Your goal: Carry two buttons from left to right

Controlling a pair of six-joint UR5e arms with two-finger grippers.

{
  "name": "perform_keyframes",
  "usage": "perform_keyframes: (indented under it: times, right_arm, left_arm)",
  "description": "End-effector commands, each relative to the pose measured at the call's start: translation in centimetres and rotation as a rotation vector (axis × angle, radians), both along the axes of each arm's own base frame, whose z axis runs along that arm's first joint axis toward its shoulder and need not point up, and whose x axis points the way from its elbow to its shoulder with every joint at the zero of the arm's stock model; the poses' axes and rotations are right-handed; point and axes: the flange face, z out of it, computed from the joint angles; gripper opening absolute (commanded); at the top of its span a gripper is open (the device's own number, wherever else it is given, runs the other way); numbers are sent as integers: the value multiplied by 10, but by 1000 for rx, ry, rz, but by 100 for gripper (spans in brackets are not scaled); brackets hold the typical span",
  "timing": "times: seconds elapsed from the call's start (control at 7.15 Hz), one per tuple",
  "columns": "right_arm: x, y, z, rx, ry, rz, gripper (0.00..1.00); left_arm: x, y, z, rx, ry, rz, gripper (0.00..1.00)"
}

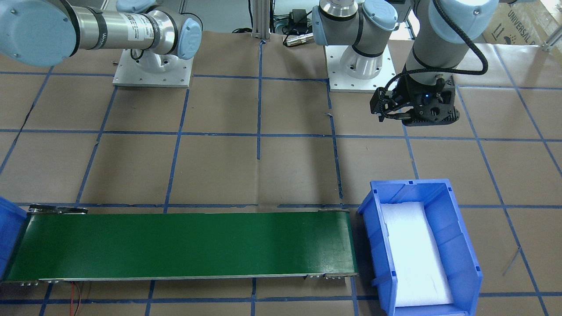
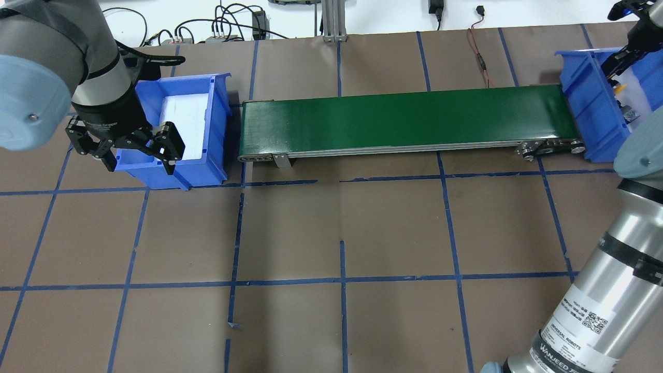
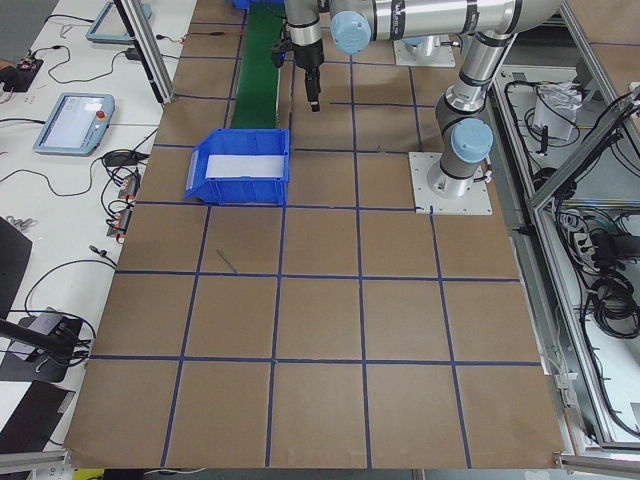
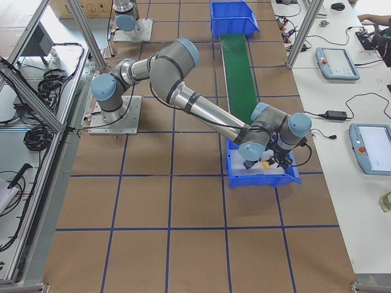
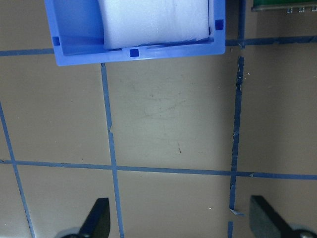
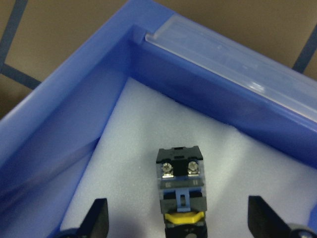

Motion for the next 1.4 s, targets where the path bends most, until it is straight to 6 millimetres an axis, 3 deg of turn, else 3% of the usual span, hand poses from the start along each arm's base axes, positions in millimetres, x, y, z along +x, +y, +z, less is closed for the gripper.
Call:
perform_keyframes:
  times: [0.0,0.28,0.56,0.84,0.98,1.26]
  right_arm:
    - [-1,3,22,-17,20,0,100]
    - [-2,7,39,-24,28,-3,100]
    - [11,19,96,-44,42,1,100]
    - [37,22,133,-70,56,10,100]
    - [84,11,140,-73,58,44,99]
    - [159,-5,150,-84,52,-9,99]
  left_arm:
    - [0,-11,1,-39,4,-6,100]
    - [1,-14,5,-43,3,-12,100]
    - [-8,-17,7,-65,91,10,100]
    - [-8,-18,8,-70,85,9,100]
    - [-8,-18,8,-70,87,10,100]
    - [-8,-17,9,-71,85,10,100]
